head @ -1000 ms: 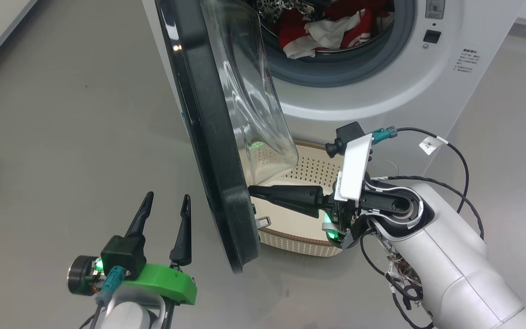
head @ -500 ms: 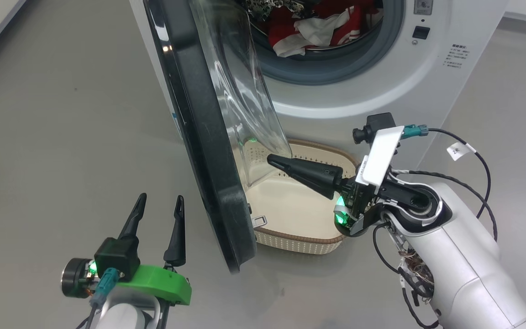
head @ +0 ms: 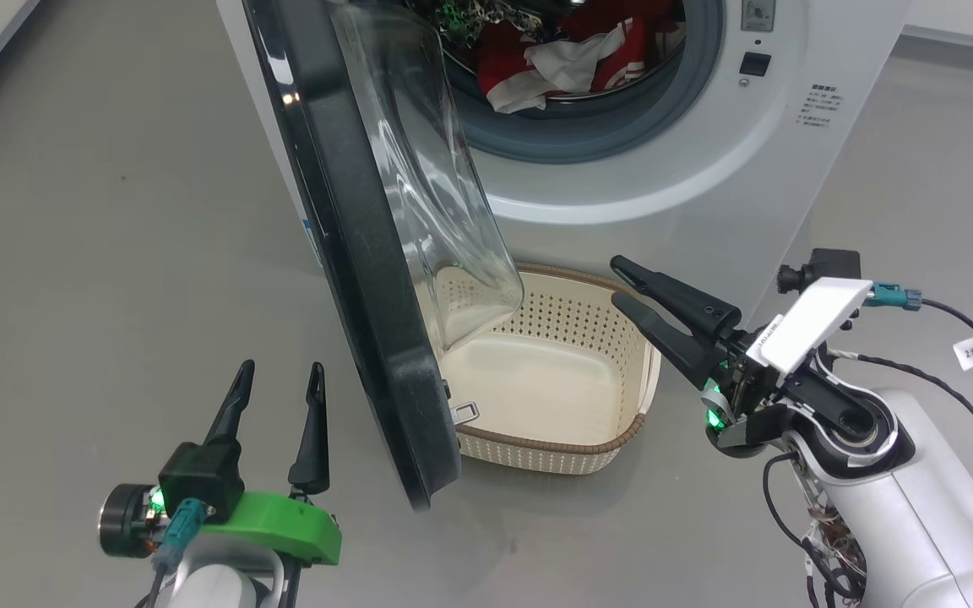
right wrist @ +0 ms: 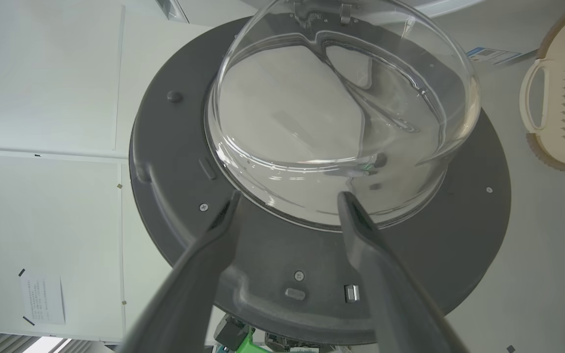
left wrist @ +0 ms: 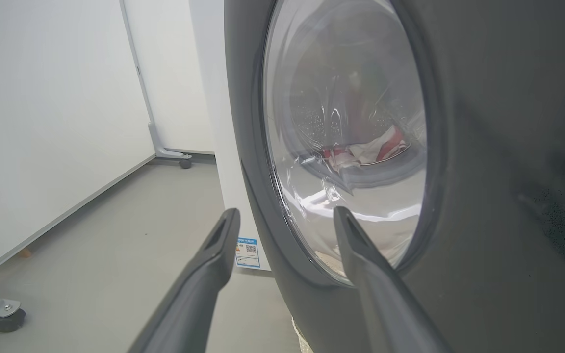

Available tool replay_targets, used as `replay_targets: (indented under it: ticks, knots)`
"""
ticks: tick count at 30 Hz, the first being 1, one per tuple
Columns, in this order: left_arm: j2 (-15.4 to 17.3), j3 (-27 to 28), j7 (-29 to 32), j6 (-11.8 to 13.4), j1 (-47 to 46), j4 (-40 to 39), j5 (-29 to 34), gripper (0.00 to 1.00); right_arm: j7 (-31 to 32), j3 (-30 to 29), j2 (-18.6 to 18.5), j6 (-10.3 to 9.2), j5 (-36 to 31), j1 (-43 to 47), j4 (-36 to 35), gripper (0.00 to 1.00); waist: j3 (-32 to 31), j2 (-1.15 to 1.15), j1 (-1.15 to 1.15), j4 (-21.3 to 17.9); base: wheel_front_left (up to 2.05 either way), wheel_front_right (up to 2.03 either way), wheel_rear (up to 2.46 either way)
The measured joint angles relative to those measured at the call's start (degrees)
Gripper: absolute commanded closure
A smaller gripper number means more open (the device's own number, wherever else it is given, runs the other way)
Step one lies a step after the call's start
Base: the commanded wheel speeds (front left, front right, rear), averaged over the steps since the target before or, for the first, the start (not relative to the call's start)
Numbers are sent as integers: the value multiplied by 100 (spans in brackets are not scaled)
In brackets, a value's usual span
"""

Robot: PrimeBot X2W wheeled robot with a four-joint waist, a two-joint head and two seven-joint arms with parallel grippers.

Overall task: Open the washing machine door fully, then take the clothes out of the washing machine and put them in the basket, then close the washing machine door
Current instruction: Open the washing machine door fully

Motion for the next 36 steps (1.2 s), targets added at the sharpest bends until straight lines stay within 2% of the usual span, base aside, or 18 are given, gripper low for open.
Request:
replay_targets:
  ticks: [9, 21, 29, 30, 31, 36]
  knots:
    - [56, 102, 0, 0, 141, 4, 37, 0, -875, -291, -235, 0, -748, 606, -192, 0, -99, 0, 0, -132, 0, 0, 0]
    - [122, 153, 0, 0, 300, 92, 81, 0, -2187, -272, -652, 0, -2342, 1360, -370, 0, -330, 0, 0, -287, 0, 0, 0]
    - [129, 137, 0, 0, 333, 123, 81, 0, -3206, -275, -1071, -7, -3710, 1650, -379, 0, -427, 0, 0, -321, 0, 0, 0]
    - [131, 140, 0, 0, 338, 125, 81, 0, -3344, -276, -1111, -40, -3900, 1674, -382, 0, -434, 0, 0, -319, 0, 0, 0]
    - [136, 141, 0, 0, 355, 131, 81, 0, -3611, -297, -1176, -160, -4217, 1710, -389, 0, -448, 0, 0, -316, 0, 0, 0]
    - [154, 147, 0, 0, 393, 140, 81, 0, -4206, -302, -1351, -479, -5005, 1767, -454, 0, -481, 0, 0, -311, 0, 0, 0]
